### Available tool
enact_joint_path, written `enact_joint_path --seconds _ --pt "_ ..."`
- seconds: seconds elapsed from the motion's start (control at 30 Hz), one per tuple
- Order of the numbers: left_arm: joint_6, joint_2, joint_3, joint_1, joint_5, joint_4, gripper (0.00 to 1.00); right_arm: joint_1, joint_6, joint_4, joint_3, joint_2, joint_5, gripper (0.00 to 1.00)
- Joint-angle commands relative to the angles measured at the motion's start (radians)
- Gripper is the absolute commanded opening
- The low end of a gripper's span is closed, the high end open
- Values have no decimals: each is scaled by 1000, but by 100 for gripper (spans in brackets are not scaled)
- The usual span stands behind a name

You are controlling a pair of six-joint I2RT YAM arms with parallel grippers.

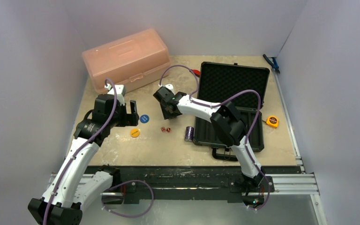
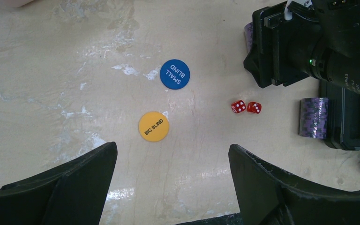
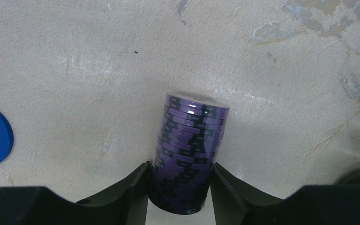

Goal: Pack up texas hold em set

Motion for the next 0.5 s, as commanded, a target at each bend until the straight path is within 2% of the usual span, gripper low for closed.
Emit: enact_joint_path --seconds 0.0,0.13,0.23,0.33,0.47 --pt "8 -8 42 -4 -11 8 89 -1 -14 -3 -19 -38 23 38" --pt "8 -11 42 -4 -10 8 89 -1 -4 -7 -10 -45 17 61" --pt "7 -16 40 -4 -11 9 89 -1 21 -25 17 -31 20 74" --pt "8 -14 40 -4 -8 10 89 -2 61 -33 38 -21 35 77" --pt "8 -9 40 -4 -4 8 89 -17 130 -26 45 -15 19 75"
